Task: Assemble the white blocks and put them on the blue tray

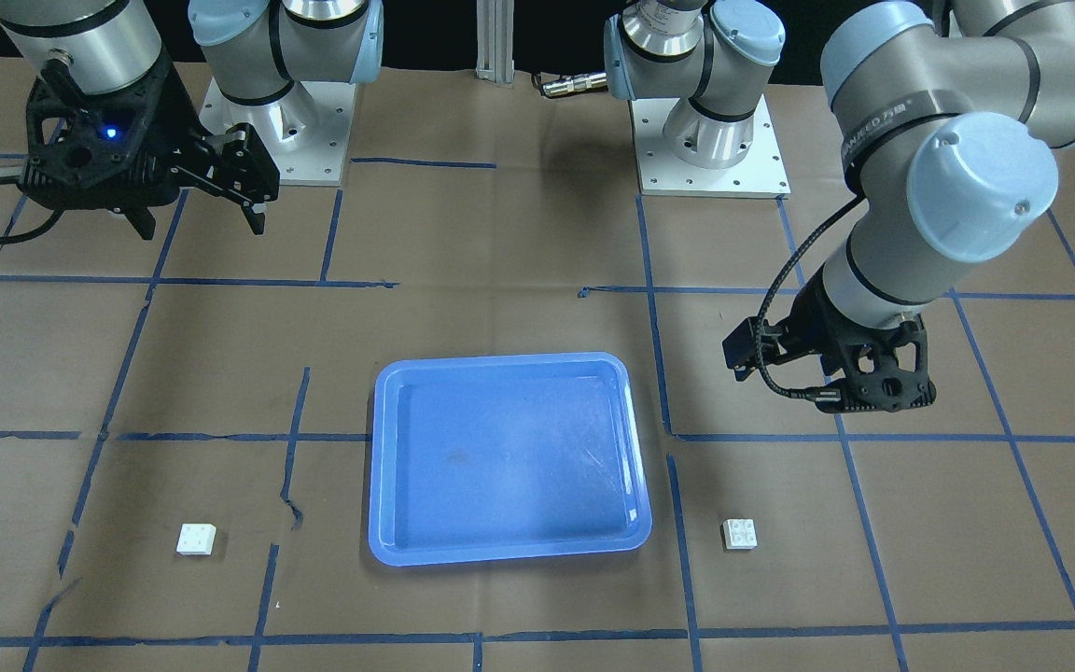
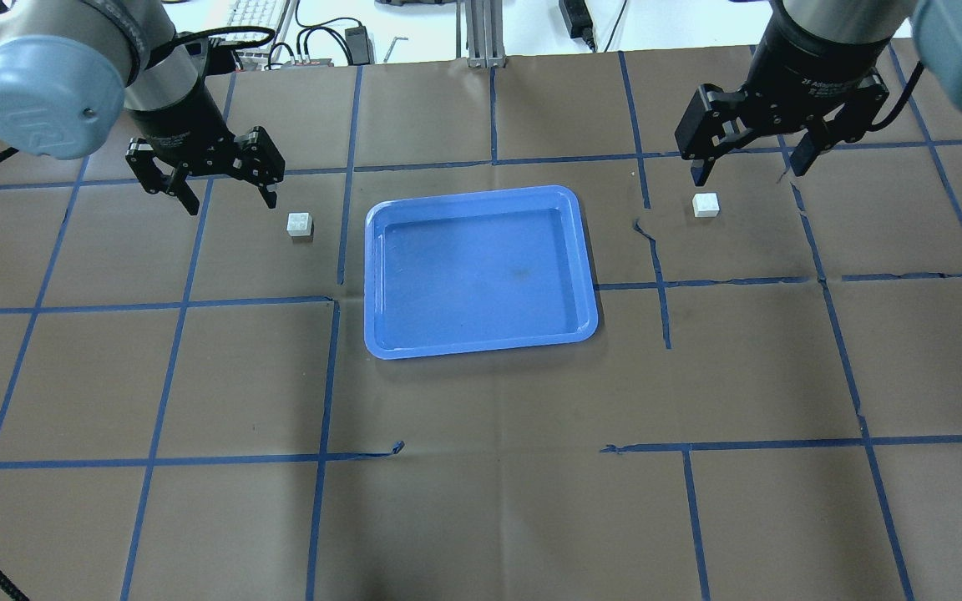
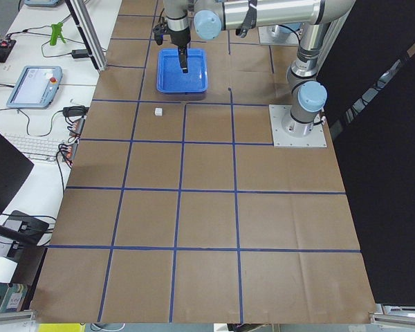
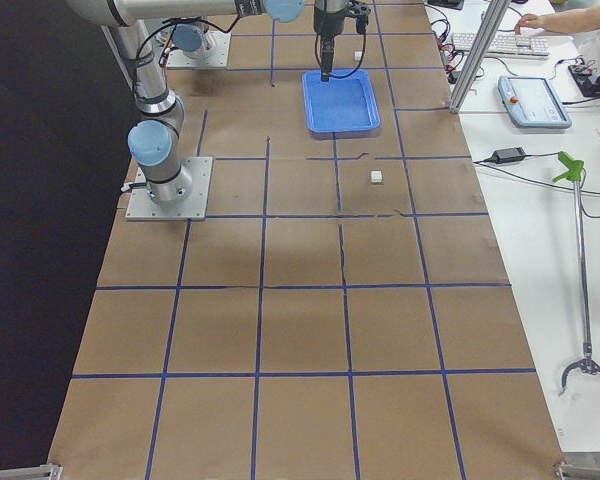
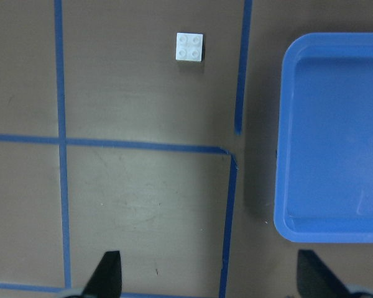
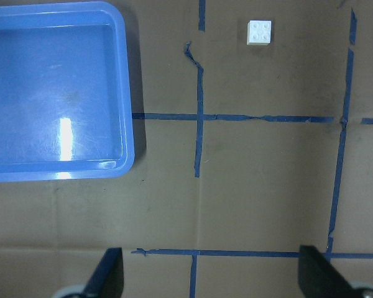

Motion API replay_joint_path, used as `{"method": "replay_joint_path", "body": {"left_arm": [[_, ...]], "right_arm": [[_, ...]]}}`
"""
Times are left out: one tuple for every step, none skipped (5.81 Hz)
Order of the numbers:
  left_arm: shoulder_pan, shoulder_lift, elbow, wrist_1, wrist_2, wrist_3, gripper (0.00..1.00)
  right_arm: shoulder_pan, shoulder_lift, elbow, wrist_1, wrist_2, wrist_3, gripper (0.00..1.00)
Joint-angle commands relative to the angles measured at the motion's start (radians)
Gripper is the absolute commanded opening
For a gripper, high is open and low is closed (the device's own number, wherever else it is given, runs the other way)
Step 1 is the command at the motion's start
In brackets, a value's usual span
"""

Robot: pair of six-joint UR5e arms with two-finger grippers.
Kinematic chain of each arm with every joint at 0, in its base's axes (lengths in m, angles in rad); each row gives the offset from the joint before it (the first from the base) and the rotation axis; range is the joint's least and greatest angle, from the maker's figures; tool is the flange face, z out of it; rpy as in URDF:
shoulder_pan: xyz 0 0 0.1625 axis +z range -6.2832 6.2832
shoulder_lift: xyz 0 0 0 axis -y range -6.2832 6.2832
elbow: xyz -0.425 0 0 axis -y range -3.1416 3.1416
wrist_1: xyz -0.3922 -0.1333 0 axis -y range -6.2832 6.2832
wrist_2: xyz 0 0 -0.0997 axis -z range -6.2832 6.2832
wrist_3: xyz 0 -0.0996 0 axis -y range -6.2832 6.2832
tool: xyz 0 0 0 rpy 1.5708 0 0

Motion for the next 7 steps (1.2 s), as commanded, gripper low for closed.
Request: {"method": "replay_joint_path", "body": {"left_arm": [[0.007, -0.155, -0.002, 0.186, -0.003, 0.014, 1.0], [0.008, -0.209, -0.003, 0.249, -0.004, 0.038, 1.0], [0.008, -0.261, -0.005, 0.305, -0.003, 0.041, 1.0], [0.008, -0.303, -0.014, 0.375, -0.003, 0.043, 1.0], [0.008, -0.321, -0.057, 0.485, -0.006, 0.046, 1.0], [0.008, -0.325, -0.075, 0.513, -0.006, 0.048, 1.0], [0.008, -0.323, -0.074, 0.514, -0.006, 0.057, 0.99]], "right_arm": [[-0.002, 0.018, 0.004, -0.007, -0.008, -0.338, 1.0], [-0.011, 0.041, 0.002, -0.027, -0.006, -0.538, 1.0], [-0.037, 0.073, 0.0, -0.101, -0.002, -0.795, 1.0], [-0.065, 0.11, -0.006, -0.125, 0.001, -1.053, 1.0], [-0.1, 0.144, -0.019, -0.163, 0.004, -1.289, 1.0], [-0.149, 0.205, -0.05, -0.23, 0.036, -1.478, 1.0], [-0.199, 0.276, -0.125, -0.231, 0.097, -1.586, 1.0]]}}
